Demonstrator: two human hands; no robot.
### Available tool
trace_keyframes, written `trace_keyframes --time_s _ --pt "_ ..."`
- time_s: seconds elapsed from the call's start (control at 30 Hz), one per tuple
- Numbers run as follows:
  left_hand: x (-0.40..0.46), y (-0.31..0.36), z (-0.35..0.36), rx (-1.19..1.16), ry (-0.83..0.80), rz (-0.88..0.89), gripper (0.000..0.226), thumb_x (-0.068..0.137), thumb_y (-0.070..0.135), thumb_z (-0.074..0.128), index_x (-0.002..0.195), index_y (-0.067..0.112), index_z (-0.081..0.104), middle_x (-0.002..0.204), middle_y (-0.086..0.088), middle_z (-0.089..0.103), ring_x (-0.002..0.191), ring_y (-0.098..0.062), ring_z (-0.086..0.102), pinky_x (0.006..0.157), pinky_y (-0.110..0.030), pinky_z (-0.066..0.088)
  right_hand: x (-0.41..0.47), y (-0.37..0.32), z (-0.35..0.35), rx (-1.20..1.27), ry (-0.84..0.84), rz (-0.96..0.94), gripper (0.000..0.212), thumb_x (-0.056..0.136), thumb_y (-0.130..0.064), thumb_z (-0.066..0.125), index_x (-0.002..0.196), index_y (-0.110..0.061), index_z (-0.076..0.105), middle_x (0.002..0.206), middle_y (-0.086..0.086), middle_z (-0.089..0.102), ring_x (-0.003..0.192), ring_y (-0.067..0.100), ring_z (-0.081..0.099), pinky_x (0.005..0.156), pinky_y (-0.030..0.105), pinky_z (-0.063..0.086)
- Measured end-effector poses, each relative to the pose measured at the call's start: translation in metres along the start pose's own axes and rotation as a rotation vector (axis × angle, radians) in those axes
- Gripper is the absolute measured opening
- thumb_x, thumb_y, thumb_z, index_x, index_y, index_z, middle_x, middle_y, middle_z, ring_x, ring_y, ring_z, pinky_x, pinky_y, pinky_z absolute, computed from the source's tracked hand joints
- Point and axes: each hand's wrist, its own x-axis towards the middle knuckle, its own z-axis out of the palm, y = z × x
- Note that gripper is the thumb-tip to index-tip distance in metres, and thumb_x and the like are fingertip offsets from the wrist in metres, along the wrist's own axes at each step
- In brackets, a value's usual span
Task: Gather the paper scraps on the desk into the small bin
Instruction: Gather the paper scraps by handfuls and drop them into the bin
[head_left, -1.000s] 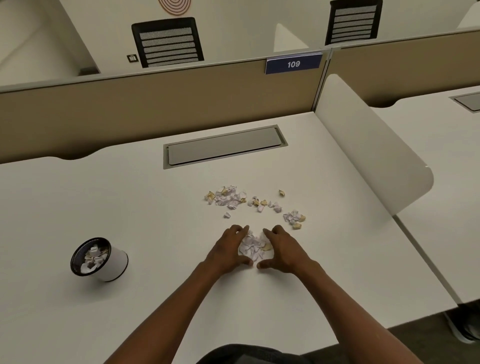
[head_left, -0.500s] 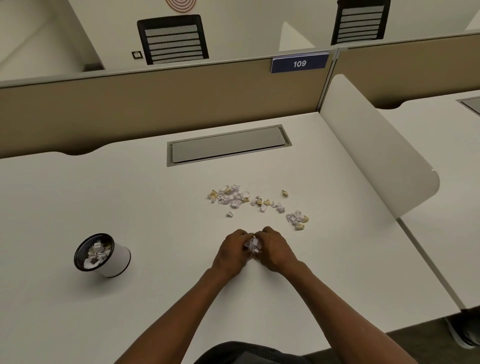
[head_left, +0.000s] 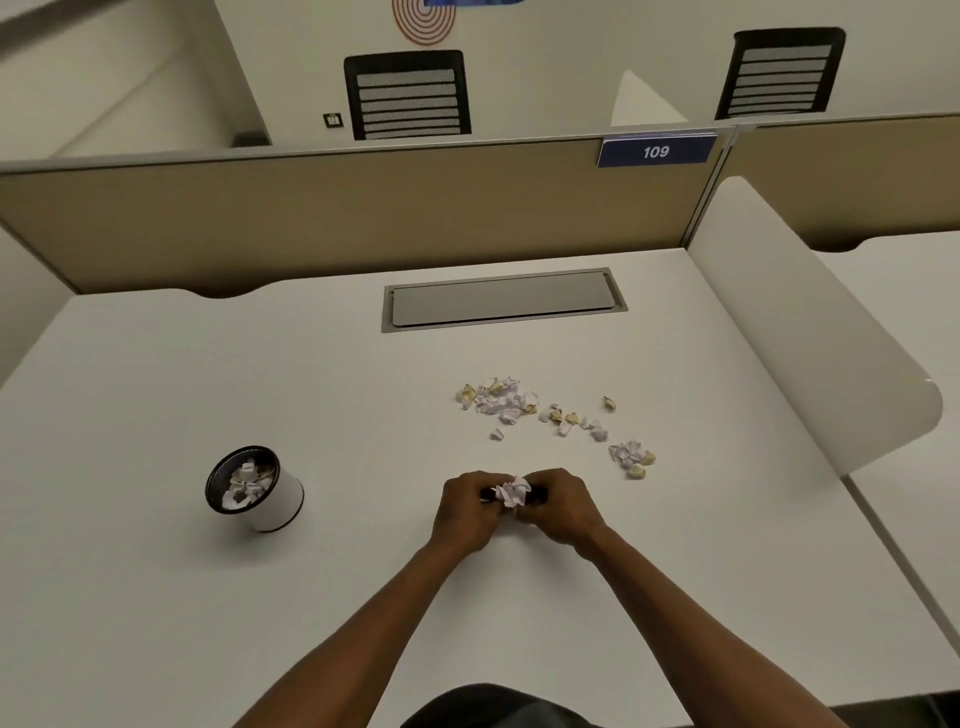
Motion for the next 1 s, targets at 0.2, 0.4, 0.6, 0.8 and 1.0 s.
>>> trace_keyframes --time_s 0.2,0.4,0.6,0.8,1.0 --pt "-0.014 0.005 -0.049 -0.112 0.128 -0.038 0.028 0.082 0.016 0.08 0.109 0.025 0.078 0.107 0.009 0.077 0.096 -0.004 0.07 0.084 -0.021 0.056 0.008 -0.046 0.005 0.13 -0.06 -0.063 0.02 0.074 -0.02 0.083 0.093 -0.018 0.077 0.078 -0.005 0.073 0.067 0.003 0.06 0.064 0.02 0.045" --pt "-0.034 0.003 -0.121 -0.195 0.308 -0.088 0.03 0.083 0.017 0.078 0.107 0.036 0.076 0.1 0.018 0.076 0.09 0.008 0.068 0.071 -0.006 0.051 0.023 -0.117 0.029 0.24 -0.199 -0.185 0.016 0.075 -0.016 0.081 0.09 -0.017 0.077 0.08 0.001 0.074 0.069 0.008 0.059 0.066 0.027 0.047" --pt "-0.059 -0.018 -0.195 -0.252 0.456 -0.129 0.025 0.082 0.022 0.081 0.095 0.044 0.075 0.092 0.024 0.076 0.089 0.004 0.07 0.074 -0.012 0.053 0.037 -0.196 0.076 0.23 -0.342 -0.227 0.023 0.072 -0.012 0.082 0.094 -0.016 0.078 0.074 -0.002 0.071 0.065 0.011 0.058 0.058 0.024 0.043" --pt "-0.072 -0.046 -0.256 -0.167 0.558 -0.288 0.024 0.076 0.042 0.084 0.098 0.039 0.077 0.091 0.016 0.077 0.087 -0.004 0.072 0.076 -0.027 0.059 0.05 -0.261 0.125 0.128 -0.427 -0.193 0.019 0.07 -0.006 0.081 0.089 -0.004 0.075 0.092 0.019 0.074 0.076 0.02 0.063 0.069 0.035 0.053" --pt "-0.069 -0.065 -0.273 0.094 0.532 -0.352 0.019 0.078 0.023 0.081 0.096 0.027 0.077 0.093 0.008 0.076 0.087 -0.014 0.071 0.065 -0.022 0.051 0.055 -0.284 0.158 -0.233 -0.304 -0.385 0.023 0.082 -0.018 0.074 0.088 0.003 0.069 0.083 0.014 0.07 0.072 0.023 0.062 0.059 0.027 0.044"
